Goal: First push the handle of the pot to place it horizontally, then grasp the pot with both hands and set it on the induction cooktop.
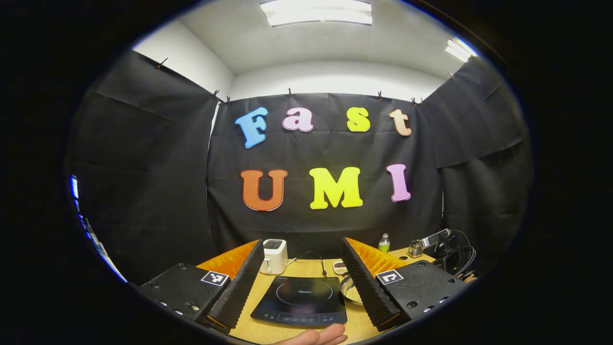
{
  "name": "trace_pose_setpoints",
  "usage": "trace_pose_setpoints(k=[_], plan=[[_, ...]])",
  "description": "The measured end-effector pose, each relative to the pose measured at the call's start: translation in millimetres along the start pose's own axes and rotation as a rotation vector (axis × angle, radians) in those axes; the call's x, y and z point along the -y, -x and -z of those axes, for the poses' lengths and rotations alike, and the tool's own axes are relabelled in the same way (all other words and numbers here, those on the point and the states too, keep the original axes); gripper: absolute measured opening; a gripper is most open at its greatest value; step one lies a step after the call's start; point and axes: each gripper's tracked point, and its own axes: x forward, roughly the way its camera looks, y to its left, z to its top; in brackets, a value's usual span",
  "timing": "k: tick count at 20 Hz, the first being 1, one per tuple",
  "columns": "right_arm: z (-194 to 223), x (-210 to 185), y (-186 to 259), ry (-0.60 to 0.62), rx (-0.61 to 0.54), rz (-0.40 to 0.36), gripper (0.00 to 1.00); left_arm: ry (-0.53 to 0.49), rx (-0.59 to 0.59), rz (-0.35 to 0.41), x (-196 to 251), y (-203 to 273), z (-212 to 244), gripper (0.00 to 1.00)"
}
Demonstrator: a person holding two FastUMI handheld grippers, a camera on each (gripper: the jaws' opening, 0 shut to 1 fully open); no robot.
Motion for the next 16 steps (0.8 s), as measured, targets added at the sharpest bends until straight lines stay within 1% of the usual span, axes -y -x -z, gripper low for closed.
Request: trace_pose_setpoints(k=[2, 4, 5, 6, 7, 8, 9, 11, 12, 13, 15, 16], plan=[[11.5, -5.5, -5.4, -0.028, -0.060, -0.039, 0.02, 0.003, 0.001, 0.007, 0.6, 0.0, 1.1, 0.96], [21.4, -2.4, -12.6, -0.048, -0.106, -0.045, 0.04, 0.000, -0.002, 0.002, -1.5, -0.9, 3.1, 0.96], [26.2, -1.6, -17.0, -0.059, -0.128, -0.049, 0.01, 0.003, -0.003, -0.002, -2.0, -1.2, 4.4, 0.96], [31.5, -0.8, -18.7, -0.068, -0.145, -0.050, 0.04, 0.009, -0.004, 0.001, 0.7, -1.7, 3.9, 0.96], [33.4, 1.1, -21.5, -0.078, -0.158, -0.052, 0.04, 0.011, -0.004, 0.010, 3.4, -0.9, 3.8, 0.96], [35.5, 2.0, -23.4, -0.085, -0.163, -0.057, 0.01, 0.010, -0.003, 0.016, 5.0, -0.5, 3.8, 0.96], [35.4, 5.7, -24.5, -0.086, -0.162, -0.051, 0.04, 0.007, -0.002, 0.018, 6.1, 0.0, 3.3, 0.96], [38.2, 13.9, -26.5, -0.091, -0.170, -0.037, 0.04, 0.002, 0.003, 0.021, 6.2, 1.3, 2.7, 0.96], [41.3, 17.4, -27.7, -0.100, -0.181, -0.030, 0.01, -0.001, 0.009, 0.021, 6.8, 1.4, 1.9, 0.96], [42.1, 19.2, -27.7, -0.123, -0.184, -0.035, 0.04, -0.003, 0.012, 0.018, 6.9, 0.6, 1.6, 0.96], [44.0, 17.2, -27.4, -0.154, -0.203, -0.050, 0.04, -0.004, 0.011, 0.015, 7.6, 1.2, 2.9, 0.96], [43.6, 18.5, -26.2, -0.148, -0.206, -0.053, 0.01, -0.003, 0.012, 0.015, 7.9, 1.4, 1.9, 0.96]])
